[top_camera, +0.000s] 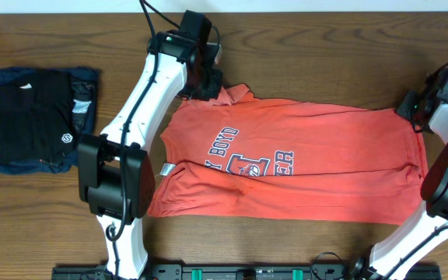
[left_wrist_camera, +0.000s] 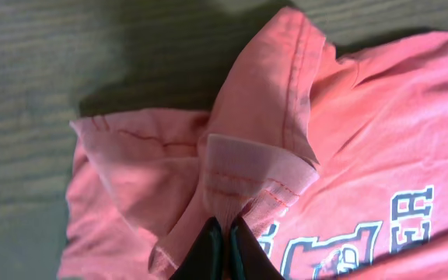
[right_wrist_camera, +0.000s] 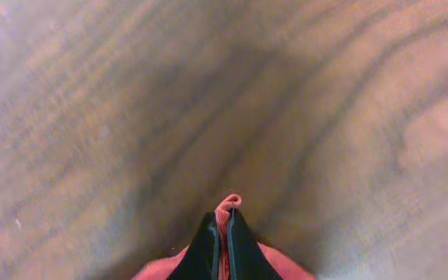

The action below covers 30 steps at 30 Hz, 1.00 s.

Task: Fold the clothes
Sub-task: 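Fold the shirt's top half down over the bottom with both grippers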

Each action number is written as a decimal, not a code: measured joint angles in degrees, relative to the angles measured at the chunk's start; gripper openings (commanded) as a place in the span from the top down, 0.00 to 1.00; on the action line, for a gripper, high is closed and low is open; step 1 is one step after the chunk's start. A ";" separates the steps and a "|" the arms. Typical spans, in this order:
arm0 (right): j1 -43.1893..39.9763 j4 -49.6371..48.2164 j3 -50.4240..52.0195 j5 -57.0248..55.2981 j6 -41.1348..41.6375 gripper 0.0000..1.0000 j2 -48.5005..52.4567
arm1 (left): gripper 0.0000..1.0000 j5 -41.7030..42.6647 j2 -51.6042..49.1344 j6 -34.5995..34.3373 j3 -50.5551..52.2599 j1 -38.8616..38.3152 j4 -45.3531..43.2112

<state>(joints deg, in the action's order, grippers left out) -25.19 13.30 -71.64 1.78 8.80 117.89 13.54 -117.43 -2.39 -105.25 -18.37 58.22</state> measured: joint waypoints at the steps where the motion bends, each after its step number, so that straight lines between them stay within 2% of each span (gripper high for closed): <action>1: -0.02 1.05 0.00 -0.22 0.00 0.99 -0.37 | 0.94 0.00 0.35 -0.24 0.00 0.17 0.66; 9: -0.87 14.75 0.68 -2.71 -0.28 0.99 -8.55 | 0.94 -0.02 10.69 -1.51 0.00 2.40 5.73; 17: -0.94 32.02 0.76 -7.34 -0.28 0.96 -19.96 | 0.94 0.00 19.12 -2.34 -0.02 2.47 17.68; 22: -0.94 39.80 0.79 -12.22 0.00 0.96 -20.87 | 0.94 0.02 20.94 -2.97 0.00 2.47 24.90; 30: -0.94 44.78 0.83 -15.26 0.66 0.96 -20.87 | 0.94 1.73 23.08 -3.72 0.00 2.45 33.64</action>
<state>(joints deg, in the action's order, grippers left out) -26.13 58.08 -70.81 -13.47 9.45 97.01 15.27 -94.35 -6.11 -105.25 -15.92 91.85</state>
